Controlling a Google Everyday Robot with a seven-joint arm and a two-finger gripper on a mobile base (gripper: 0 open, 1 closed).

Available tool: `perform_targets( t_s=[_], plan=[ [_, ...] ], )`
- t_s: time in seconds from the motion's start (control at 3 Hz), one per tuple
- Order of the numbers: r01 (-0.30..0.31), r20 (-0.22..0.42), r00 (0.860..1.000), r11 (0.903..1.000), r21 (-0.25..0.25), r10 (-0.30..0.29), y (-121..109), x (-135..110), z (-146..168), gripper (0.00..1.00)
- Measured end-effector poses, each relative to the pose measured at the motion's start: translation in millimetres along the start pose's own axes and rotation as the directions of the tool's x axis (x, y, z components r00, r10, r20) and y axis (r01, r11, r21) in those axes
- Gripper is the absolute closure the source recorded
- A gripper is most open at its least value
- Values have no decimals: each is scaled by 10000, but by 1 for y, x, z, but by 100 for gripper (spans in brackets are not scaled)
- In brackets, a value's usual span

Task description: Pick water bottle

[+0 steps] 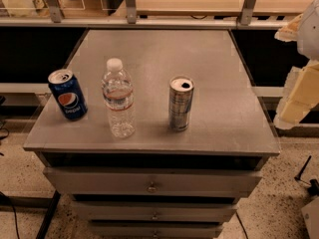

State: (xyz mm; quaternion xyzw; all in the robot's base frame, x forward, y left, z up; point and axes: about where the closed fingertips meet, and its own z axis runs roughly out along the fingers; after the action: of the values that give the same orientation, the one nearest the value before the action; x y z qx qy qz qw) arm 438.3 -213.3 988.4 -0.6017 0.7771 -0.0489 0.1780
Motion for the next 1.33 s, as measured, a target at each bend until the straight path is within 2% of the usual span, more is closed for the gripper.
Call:
perform_targets(
  t_s=[0.33,0.67,1.0,1.33],
  plan=[
    [10,5,10000,10000,20,-10,0,-1,0,0],
    [598,-11,9982,9980,185,-598,-2,-22,0,0],
    [1285,446,9907,9917,45,-1285,-1,-56,4,0],
    [1764,1135,9787,9835,-406,-1709,4,-91,12,0]
  ],
)
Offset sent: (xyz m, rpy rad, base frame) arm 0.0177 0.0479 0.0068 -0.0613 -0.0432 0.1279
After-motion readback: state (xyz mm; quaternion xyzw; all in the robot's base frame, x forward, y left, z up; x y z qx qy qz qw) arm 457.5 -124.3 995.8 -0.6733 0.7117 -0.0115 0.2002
